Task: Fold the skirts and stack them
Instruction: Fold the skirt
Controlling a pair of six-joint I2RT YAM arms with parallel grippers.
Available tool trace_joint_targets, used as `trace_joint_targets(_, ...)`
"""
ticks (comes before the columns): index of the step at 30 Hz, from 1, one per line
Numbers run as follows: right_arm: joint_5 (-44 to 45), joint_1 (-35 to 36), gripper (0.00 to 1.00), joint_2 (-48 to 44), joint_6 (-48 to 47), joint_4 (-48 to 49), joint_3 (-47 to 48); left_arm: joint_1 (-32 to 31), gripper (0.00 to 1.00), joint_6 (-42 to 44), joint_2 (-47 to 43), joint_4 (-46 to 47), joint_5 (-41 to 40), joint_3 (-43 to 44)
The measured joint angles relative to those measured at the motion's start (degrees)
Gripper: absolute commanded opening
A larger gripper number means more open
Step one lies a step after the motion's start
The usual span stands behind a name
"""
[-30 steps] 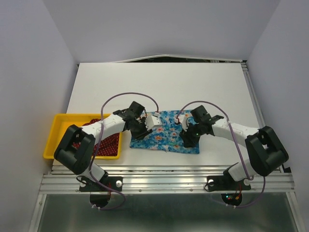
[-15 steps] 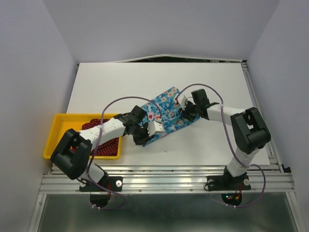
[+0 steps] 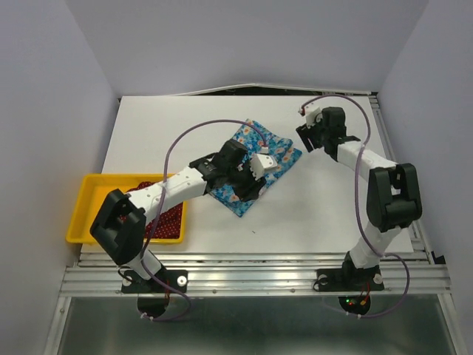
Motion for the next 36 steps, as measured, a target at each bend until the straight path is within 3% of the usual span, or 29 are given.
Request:
trace_joint_targets(4,-2.9,-2.2,0.71,-8.6,10.0,-5.5,-4.5,2.3,0.53,-4.2,0.0,0.8,-5.9,2.7)
trace_joint_targets(9,-13.6,-1.5,0.70,-13.3,26.1,-8.8,-9.4,2.5,0.52,-6.1,4.4,0.9,-11.0,3.4)
trace_joint_targets(20,-28.6,-1.3,0.67,-3.3,53.1,-4.2,-17.6,2.5,0.47,-9.0,11.3,1.1,-19.7,3.4)
trace_joint_targets(24,-31.1,-1.3,0.65,-0.8,58.6,1.6,-17.8,2.5,0.40,-8.7,13.3,1.1,-20.1,3.5)
trace_joint_targets(28,-34.0,-1.3,0.60,2.1,62.0,5.7,-17.7,2.5,0.41,-8.1,14.0,1.0,-19.0,3.5)
trace_joint_targets(34,-36.7,-1.3,0.36,5.9,65.0,10.0,-17.3,2.5,0.01,-7.7,14.0,1.0,-16.1,3.5)
trace_joint_targets(36,-37.0,-1.3,0.28,6.6,65.4,10.5,-17.3,2.5,0.00,-7.6,14.0,1.0,-15.3,3.5)
